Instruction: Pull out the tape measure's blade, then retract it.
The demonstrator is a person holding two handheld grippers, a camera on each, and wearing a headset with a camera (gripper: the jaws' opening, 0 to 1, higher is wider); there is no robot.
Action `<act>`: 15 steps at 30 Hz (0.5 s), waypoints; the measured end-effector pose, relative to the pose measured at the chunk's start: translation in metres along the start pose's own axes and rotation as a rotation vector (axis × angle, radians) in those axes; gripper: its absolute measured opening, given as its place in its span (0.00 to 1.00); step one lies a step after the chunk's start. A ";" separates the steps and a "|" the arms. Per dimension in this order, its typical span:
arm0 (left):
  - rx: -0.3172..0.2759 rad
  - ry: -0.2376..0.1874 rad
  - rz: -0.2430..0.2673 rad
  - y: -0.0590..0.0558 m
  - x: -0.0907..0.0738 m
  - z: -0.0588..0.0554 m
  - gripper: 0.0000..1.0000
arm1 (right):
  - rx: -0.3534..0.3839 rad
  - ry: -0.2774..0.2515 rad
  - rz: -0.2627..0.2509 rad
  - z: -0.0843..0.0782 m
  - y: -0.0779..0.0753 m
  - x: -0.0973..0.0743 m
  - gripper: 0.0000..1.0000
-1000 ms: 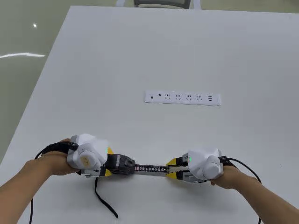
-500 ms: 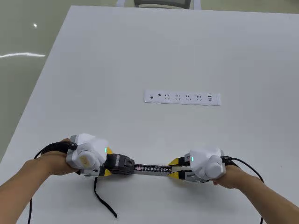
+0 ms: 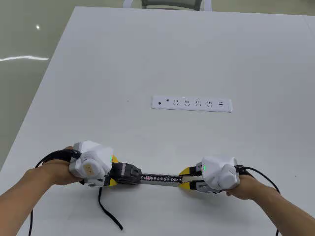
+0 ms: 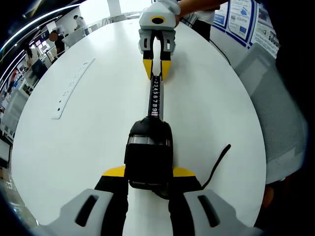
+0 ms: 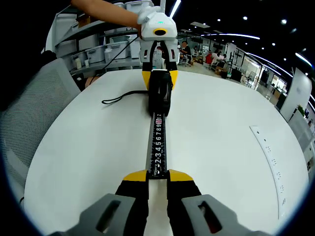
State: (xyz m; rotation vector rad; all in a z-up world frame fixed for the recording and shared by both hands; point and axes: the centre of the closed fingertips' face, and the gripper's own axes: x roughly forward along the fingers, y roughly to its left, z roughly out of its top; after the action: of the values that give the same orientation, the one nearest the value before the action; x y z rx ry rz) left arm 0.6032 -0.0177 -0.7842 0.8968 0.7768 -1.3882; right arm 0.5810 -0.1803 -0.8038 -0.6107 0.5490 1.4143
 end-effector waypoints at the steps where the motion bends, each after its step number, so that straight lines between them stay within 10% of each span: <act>1: 0.000 0.001 0.000 0.000 0.000 0.000 0.27 | -0.001 0.000 0.000 0.000 0.000 0.000 0.12; 15: -0.003 0.002 -0.001 0.000 0.000 0.000 0.27 | -0.009 0.000 0.002 -0.002 0.001 -0.005 0.12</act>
State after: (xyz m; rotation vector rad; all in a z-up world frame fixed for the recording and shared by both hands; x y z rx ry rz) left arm 0.6030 -0.0174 -0.7840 0.8951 0.7806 -1.3867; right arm 0.5798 -0.1851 -0.8016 -0.6174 0.5444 1.4193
